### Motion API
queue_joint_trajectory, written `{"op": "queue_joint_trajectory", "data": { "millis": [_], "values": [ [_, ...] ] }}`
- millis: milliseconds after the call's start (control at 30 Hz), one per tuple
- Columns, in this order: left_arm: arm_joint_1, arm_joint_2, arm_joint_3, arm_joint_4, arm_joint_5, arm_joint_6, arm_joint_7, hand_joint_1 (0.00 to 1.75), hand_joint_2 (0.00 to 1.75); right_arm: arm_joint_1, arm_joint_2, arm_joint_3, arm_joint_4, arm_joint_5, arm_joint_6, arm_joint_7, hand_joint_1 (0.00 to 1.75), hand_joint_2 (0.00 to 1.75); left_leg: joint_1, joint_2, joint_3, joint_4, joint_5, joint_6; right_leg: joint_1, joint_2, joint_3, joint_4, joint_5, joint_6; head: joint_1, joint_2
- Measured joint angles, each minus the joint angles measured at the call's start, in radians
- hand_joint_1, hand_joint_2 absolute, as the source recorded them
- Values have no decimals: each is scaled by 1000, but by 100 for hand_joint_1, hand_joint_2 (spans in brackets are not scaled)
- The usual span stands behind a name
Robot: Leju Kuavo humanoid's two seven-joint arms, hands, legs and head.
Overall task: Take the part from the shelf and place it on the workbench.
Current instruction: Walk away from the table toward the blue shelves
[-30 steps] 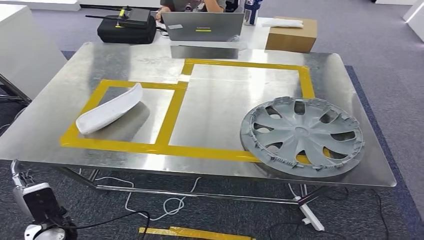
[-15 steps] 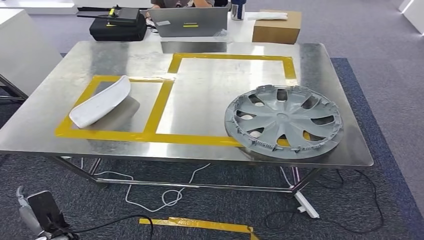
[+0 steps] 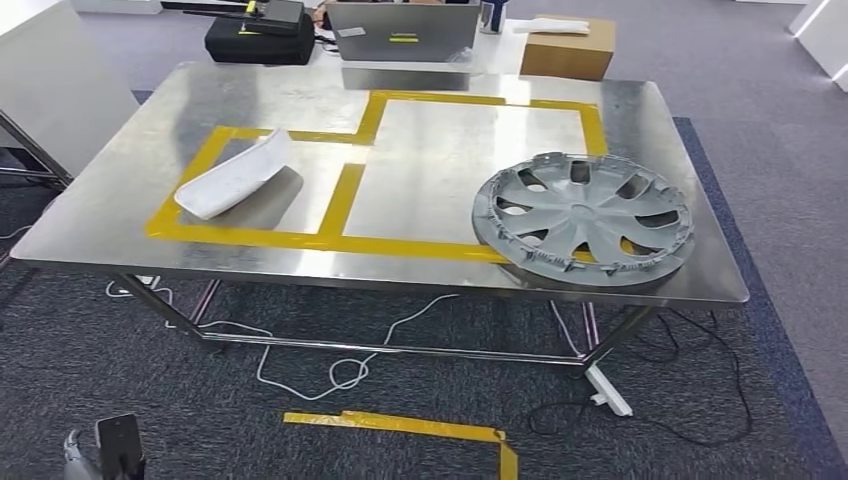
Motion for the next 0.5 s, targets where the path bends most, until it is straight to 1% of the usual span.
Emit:
{"op": "queue_joint_trajectory", "data": {
  "millis": [33, 67, 100, 133, 167, 200, 233, 267, 300, 333, 367, 400, 433, 467, 500],
  "values": [
    [-2, 3, 0, 26, -11, -3, 7, 0, 0, 0, 0, -1, 0, 1, 1, 1, 0, 0, -3, 1, -15, 1, 11, 0, -1, 0, 10, 18, 11, 0, 0, 0],
    [-3, 6, 0, 49, -26, -8, 18, 0, 0, 0, 0, -1, 0, 3, 2, 2, 0, 0, -5, 1, -29, 3, 22, -1, -1, 0, 36, 1, 38, -1, 0, 0],
    [-4, 7, -2, 70, -43, -13, 32, 0, 0, 0, 0, -1, 0, 5, 4, 2, 0, 0, -6, 1, -43, 4, 32, -3, -1, 0, 80, -49, 69, -4, 0, 0],
    [-4, 8, -4, 88, -59, -20, 47, 0, 0, -1, 0, -1, 0, 8, 6, 2, 0, 0, -8, 1, -55, 7, 41, -5, 0, 0, 138, -124, 85, -8, 0, 0],
    [-4, 8, -6, 103, -75, -28, 62, 0, 0, -2, 0, -2, 0, 10, 8, 2, 0, 0, -10, 1, -65, 10, 49, -9, 2, 0, 196, -204, 88, -12, 0, 0],
    [-5, 9, -10, 118, -89, -43, 79, 0, 0, -4, 0, -2, 0, 14, 10, 2, 0, 0, -11, 1, -72, 13, 59, -13, 3, 1, 236, -268, 81, -16, -1, 0],
    [-6, 10, -14, 131, -100, -62, 98, 0, 0, -5, 0, -2, 0, 18, 12, 2, 0, 0, -11, 1, -77, 15, 68, -17, 6, 1, 258, -308, 72, -20, -1, 0],
    [-5, 11, -20, 144, -112, -83, 117, 0, 0, -4, 0, -1, 0, 22, 13, 2, 0, 0, -11, 2, -81, 15, 77, -22, 7, 1, 260, -323, 71, -25, -1, 0],
    [-4, 12, -26, 156, -124, -105, 139, 0, 0, -2, 0, -1, 0, 26, 16, 2, 0, 0, -9, 1, -86, 17, 82, -27, 6, -1, 250, -325, 77, -31, 0, 0],
    [-2, 12, -33, 167, -136, -123, 158, 0, 0, 0, 0, -1, 0, 29, 17, 2, 0, 0, -8, -1, -92, 25, 70, -33, 6, -3, 241, -325, 87, -39, 0, 0],
    [2, 12, -40, 176, -146, -139, 175, 0, 0, 2, 1, -2, 0, 31, 19, 3, 0, 0, -6, -2, -101, 46, 38, -39, 4, -5, 230, -326, 98, -47, -2, 0],
    [5, 11, -47, 185, -155, -153, 192, 0, 0, 3, 1, -2, 0, 33, 21, 3, 0, 0, -3, -4, -112, 87, -13, -46, 2, -6, 217, -326, 110, -54, -5, 0],
    [7, 10, -54, 193, -164, -165, 205, 0, 0, 3, 1, -2, 0, 35, 23, 3, 0, 0, 0, -5, -124, 145, -71, -52, 3, -7, 203, -326, 122, -57, -9, 0],
    [7, 9, -61, 199, -173, -177, 217, 0, 0, 3, 1, -2, 0, 37, 24, 3, 0, 0, 3, -5, -134, 211, -118, -56, 3, -8, 191, -324, 134, -59, -11, 0],
    [8, 8, -67, 204, -181, -188, 227, 0, 0, 3, 1, -2, 0, 39, 26, 3, 0, 0, 5, -5, -138, 267, -141, -59, 4, -9, 178, -321, 145, -58, -11, 0]
  ]
}}
